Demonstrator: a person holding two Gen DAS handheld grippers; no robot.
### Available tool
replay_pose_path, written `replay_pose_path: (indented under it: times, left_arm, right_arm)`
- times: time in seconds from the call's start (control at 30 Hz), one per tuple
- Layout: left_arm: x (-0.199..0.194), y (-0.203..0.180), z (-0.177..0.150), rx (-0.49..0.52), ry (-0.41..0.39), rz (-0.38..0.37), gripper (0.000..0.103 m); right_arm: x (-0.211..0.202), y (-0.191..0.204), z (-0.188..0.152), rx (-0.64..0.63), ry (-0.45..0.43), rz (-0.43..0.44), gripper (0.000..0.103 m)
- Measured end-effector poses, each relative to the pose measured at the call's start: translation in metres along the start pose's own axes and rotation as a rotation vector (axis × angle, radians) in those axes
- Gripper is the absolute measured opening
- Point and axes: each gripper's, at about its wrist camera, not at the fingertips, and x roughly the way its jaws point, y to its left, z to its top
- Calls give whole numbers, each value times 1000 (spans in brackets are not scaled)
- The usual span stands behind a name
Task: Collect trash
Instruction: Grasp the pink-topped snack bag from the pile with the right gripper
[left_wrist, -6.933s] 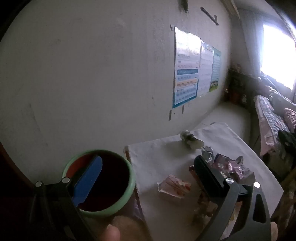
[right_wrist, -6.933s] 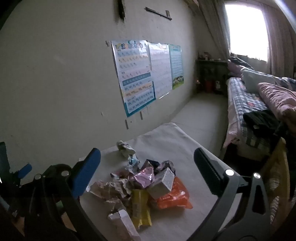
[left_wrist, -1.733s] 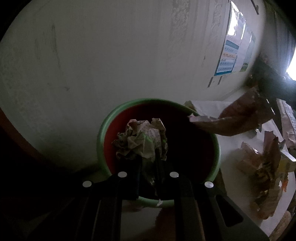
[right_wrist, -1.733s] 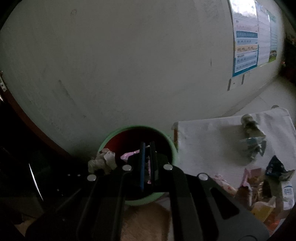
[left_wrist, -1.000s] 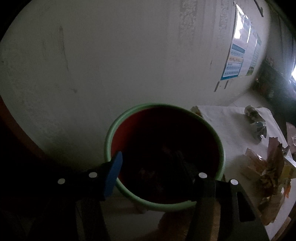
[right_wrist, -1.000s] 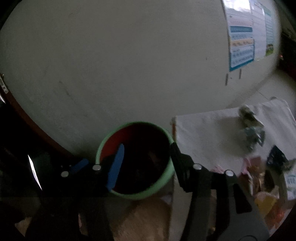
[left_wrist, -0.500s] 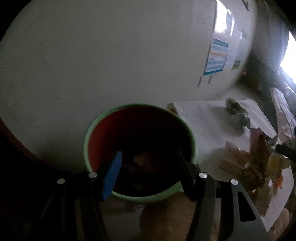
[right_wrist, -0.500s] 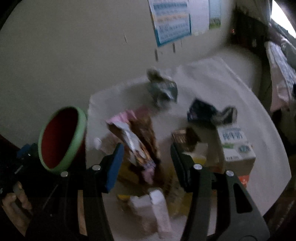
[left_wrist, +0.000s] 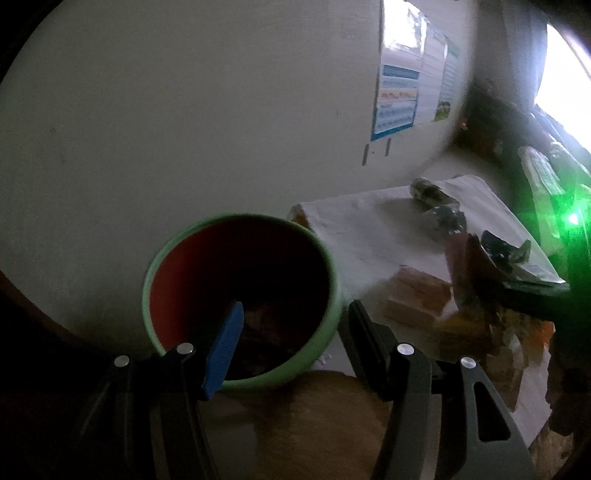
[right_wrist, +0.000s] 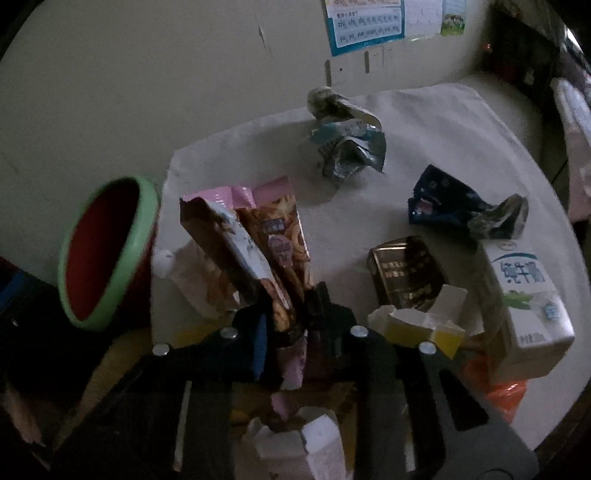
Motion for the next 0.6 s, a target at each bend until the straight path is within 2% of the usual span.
replay_pose_path:
  times: [0.17,0.23,0.33,0.53,0.6]
  left_arm:
    - [5,-22,5,43,16,-43,56]
    - [14,-34,8,56,42,-72,60]
    - [31,-54,14,54,70,-102,61]
    - [65,-102,24,121,153,-125,61]
    - [56,-109,21,175,122,-149,63]
  right_arm:
    - [-45,-7,-2,24,-126,54,16]
    - [-69,-12,-6,36,-189,56,16]
    - [-98,-22,-21,67,-259,59,16]
    - [-125,-41,-46,100,-295,34,16]
    - [-129,-49,-51,111,-298,26,16]
